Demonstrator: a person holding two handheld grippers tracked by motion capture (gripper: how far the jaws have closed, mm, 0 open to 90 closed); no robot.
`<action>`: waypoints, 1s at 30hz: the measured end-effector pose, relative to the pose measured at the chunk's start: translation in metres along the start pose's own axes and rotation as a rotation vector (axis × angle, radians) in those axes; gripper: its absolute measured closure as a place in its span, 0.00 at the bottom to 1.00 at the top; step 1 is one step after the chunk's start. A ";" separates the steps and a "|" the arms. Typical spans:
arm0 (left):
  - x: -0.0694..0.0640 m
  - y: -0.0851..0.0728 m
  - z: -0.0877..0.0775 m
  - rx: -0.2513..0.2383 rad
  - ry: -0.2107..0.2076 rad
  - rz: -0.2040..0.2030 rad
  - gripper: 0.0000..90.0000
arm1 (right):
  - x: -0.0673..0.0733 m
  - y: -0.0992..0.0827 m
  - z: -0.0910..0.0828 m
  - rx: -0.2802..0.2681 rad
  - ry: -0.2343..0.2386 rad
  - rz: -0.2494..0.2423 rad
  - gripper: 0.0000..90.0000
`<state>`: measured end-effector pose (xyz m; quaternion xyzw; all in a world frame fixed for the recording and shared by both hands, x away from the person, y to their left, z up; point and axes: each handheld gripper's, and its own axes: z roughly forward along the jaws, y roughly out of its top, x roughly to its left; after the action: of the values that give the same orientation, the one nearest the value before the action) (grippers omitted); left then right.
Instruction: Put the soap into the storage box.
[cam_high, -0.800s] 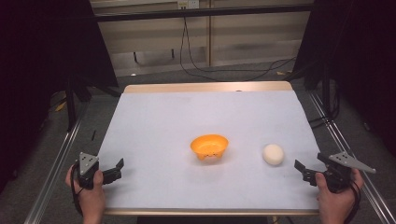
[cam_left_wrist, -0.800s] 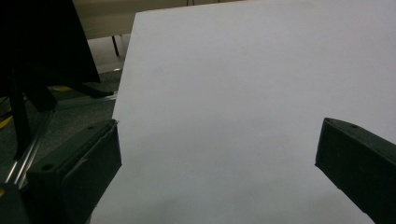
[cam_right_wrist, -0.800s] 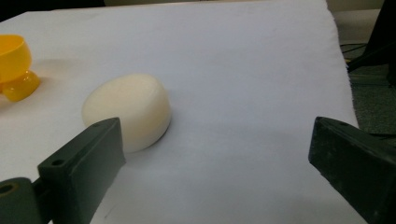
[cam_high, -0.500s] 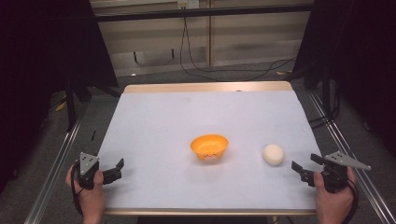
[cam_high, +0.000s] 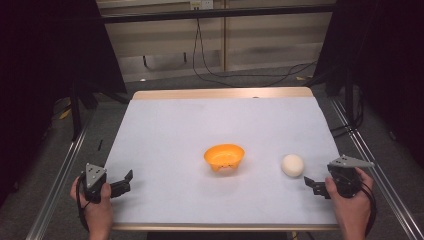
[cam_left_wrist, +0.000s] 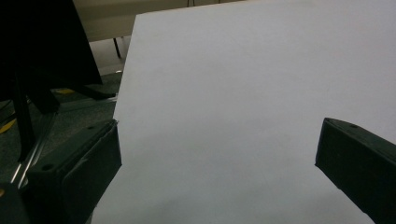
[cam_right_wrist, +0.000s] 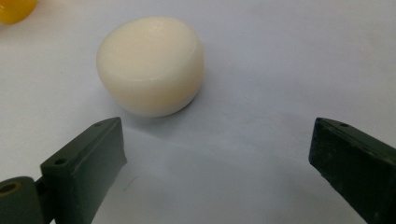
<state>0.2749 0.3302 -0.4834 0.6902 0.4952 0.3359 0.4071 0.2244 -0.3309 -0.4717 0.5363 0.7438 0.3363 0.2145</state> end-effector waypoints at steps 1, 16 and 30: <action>0.000 0.000 0.000 -0.003 -0.001 0.003 0.00 | 0.001 0.003 0.000 0.014 0.006 -0.004 0.03; 0.001 0.000 0.000 -0.005 -0.007 -0.006 0.00 | 0.013 0.031 0.012 0.178 0.049 -0.051 0.01; 0.000 0.000 0.000 -0.004 -0.007 -0.002 0.00 | 0.016 0.047 0.030 0.333 0.081 -0.020 0.06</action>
<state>0.2749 0.3306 -0.4834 0.6899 0.4937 0.3339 0.4108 0.2702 -0.2987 -0.4574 0.5429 0.8027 0.2276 0.0960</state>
